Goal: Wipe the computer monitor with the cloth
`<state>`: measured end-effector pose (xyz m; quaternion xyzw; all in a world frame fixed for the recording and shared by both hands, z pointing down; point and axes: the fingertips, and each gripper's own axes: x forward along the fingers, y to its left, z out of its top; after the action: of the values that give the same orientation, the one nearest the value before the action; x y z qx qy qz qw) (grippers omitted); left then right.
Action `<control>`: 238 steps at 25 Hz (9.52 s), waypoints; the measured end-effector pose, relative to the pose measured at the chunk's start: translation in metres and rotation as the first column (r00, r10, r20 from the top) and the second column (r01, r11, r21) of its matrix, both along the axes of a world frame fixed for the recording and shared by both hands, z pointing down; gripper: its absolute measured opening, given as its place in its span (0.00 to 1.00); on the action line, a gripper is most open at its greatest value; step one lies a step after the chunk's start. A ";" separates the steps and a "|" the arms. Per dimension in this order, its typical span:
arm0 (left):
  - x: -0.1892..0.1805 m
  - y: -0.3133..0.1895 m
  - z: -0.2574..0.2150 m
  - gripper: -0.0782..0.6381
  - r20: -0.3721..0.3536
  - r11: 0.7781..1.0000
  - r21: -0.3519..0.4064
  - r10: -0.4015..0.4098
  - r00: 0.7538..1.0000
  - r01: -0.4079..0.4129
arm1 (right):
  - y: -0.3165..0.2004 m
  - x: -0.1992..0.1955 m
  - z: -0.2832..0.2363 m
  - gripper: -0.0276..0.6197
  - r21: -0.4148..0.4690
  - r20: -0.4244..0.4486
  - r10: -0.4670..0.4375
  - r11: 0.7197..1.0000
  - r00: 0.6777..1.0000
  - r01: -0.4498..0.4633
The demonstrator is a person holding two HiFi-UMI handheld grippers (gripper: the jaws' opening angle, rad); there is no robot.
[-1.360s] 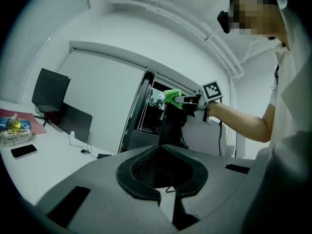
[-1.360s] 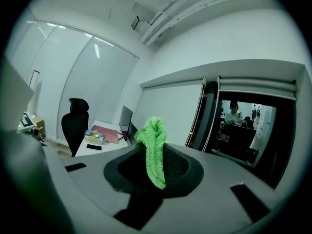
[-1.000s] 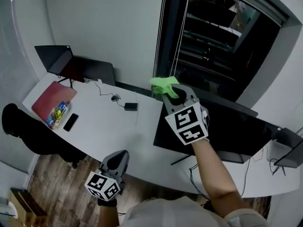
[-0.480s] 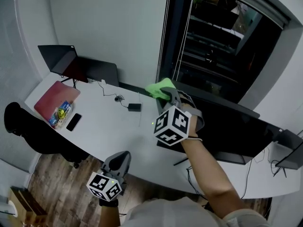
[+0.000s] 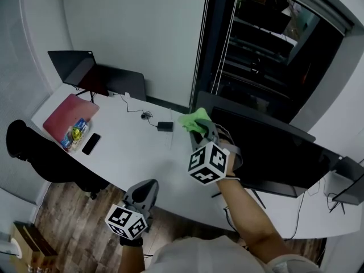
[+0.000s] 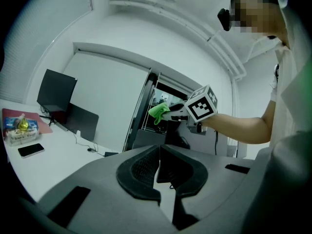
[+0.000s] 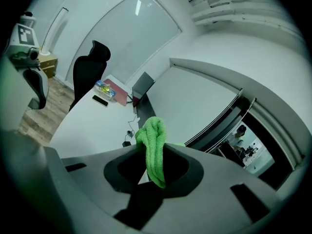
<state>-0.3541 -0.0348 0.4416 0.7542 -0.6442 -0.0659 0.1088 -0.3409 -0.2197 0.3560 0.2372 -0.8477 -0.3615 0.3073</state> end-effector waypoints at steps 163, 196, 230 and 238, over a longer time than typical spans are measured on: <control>0.268 -0.125 0.022 0.14 0.039 0.902 -0.122 0.422 0.906 -0.415 | 0.001 0.336 0.266 0.15 -0.642 -0.005 0.305 0.729 0.952 -0.237; 0.367 -0.157 0.026 0.14 0.063 0.859 -0.146 0.503 0.862 -0.490 | -0.018 0.434 0.266 0.15 -0.646 0.022 0.346 0.721 0.938 -0.251; 0.454 -0.189 0.025 0.14 0.080 0.836 -0.146 0.544 0.836 -0.530 | -0.036 0.523 0.273 0.15 -0.666 0.038 0.380 0.699 0.924 -0.260; 0.473 -0.194 0.025 0.14 0.084 0.821 -0.148 0.567 0.820 -0.552 | -0.044 0.551 0.274 0.15 -0.668 0.040 0.432 0.682 0.901 -0.298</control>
<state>0.1190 -0.2292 0.4670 0.9050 -0.4024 0.0539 0.1272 0.2103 -0.2640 0.6301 0.3153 -0.8801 0.0476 0.3517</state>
